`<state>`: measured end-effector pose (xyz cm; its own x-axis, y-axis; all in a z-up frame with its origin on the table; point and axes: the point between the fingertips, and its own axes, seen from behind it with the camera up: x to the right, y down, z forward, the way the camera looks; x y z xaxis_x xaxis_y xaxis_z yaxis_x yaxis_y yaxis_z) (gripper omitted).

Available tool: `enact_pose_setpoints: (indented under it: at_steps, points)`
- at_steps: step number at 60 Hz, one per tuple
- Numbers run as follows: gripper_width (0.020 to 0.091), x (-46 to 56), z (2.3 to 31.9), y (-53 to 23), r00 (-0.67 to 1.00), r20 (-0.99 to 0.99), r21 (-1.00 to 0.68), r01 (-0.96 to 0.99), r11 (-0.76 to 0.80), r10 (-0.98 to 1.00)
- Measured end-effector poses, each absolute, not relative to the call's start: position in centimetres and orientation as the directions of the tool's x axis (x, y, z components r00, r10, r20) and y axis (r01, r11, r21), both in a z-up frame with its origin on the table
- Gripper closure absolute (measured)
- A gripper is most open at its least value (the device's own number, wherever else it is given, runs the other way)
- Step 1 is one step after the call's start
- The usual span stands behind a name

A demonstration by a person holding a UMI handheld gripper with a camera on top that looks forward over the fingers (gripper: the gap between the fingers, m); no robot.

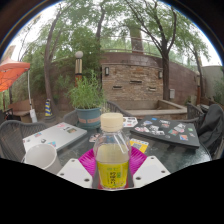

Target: Pour water

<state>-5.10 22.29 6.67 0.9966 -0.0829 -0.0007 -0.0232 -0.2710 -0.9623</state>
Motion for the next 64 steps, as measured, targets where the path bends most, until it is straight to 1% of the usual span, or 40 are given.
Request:
enact_pose_setpoints:
  at_steps: [1, 4, 12, 20, 22, 23, 27, 29, 30, 36, 41, 50, 64]
  points:
    - [0.0690, -5.1, 7.0, 22.3, 0.997, 0.002, -0.968, -0.018, -0.249, -0.077]
    - [0.0689, -5.3, 6.9, 22.2, 0.998, 0.006, -0.973, -0.007, -0.233, -0.058]
    - [0.0690, -5.3, 7.0, 22.0, 0.999, 0.002, -0.978, -0.005, -0.210, -0.035]
    - [0.0598, -5.2, 6.8, 21.9, 0.999, 0.000, -0.971, -0.008, -0.238, -0.033]
    - [0.0557, -5.3, 5.9, 21.8, 1.000, 0.001, -0.959, -0.007, -0.284, -0.029]
    - [0.0522, -5.3, 5.4, 21.5, 1.000, 0.000, -0.953, -0.008, -0.304, -0.026]
    - [0.0330, -5.5, 3.6, 20.8, 1.000, -0.020, -0.923, -0.027, -0.383, -0.021]
    - [0.0277, -5.6, 3.4, 20.5, 0.999, -0.029, -0.915, -0.035, -0.402, -0.022]
    - [0.0267, -5.6, 3.5, 20.2, 0.999, -0.029, -0.912, -0.037, -0.408, -0.025]
    - [0.0267, -5.4, 4.4, 18.1, 0.999, -0.004, -0.906, -0.022, -0.424, -0.043]
    - [0.0269, -5.7, 5.9, 16.2, 0.998, -0.004, -0.903, -0.028, -0.429, -0.056]
    - [0.0268, -6.9, 10.1, 11.1, 0.995, 0.004, -0.898, -0.040, -0.438, -0.100]
    - [0.0267, -12.2, 18.3, 2.6, 0.983, 0.074, -0.905, -0.005, -0.425, -0.169]
